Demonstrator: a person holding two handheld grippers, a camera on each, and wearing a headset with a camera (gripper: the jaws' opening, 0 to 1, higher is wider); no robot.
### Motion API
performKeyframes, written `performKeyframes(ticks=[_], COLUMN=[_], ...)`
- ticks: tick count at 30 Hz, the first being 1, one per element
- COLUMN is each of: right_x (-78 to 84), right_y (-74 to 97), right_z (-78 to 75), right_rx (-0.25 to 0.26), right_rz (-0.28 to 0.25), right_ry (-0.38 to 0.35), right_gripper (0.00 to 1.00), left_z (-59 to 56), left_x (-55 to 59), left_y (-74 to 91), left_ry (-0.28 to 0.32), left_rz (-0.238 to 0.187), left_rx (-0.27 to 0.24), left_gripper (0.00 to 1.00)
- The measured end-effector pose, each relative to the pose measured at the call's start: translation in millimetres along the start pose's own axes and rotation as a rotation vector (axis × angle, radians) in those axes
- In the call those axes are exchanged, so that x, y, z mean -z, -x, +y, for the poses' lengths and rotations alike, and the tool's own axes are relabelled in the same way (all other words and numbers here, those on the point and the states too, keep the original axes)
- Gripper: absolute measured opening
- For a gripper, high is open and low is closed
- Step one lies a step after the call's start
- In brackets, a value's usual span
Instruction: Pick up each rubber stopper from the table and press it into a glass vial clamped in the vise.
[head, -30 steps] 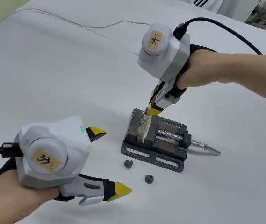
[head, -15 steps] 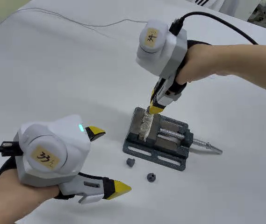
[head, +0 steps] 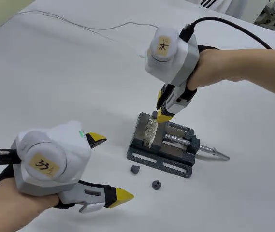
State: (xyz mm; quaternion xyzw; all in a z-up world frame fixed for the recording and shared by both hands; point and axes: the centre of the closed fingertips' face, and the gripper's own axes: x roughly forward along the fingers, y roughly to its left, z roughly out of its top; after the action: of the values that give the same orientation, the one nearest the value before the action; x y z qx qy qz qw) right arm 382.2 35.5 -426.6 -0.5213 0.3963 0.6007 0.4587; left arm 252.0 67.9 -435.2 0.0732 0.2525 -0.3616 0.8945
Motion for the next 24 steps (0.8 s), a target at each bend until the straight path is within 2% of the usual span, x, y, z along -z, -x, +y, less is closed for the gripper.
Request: performKeyframes(ticks=[6,9,24], right_x=[-3.8,-5.7,-12.1], right_y=[7.7,8.9,1.5], right_z=[-4.9,-3.2,7.8], right_rx=[-0.004,-0.011,-0.035], right_rz=[-0.062,-0.076,-0.089], right_ry=[-0.009,-0.019,-0.029], right_gripper=[0.09,0.00,0.00], left_z=[0.2,-0.7,-2.3], left_x=[-0.4,-0.3,5.9], left_y=[-0.4,-0.7,-1.1], left_ry=[0.000,0.000,0.009], left_rz=[-0.002,-0.003,0.012], left_rx=[0.000,0.002,0.011], left_gripper=[0.74,0.74,0.74])
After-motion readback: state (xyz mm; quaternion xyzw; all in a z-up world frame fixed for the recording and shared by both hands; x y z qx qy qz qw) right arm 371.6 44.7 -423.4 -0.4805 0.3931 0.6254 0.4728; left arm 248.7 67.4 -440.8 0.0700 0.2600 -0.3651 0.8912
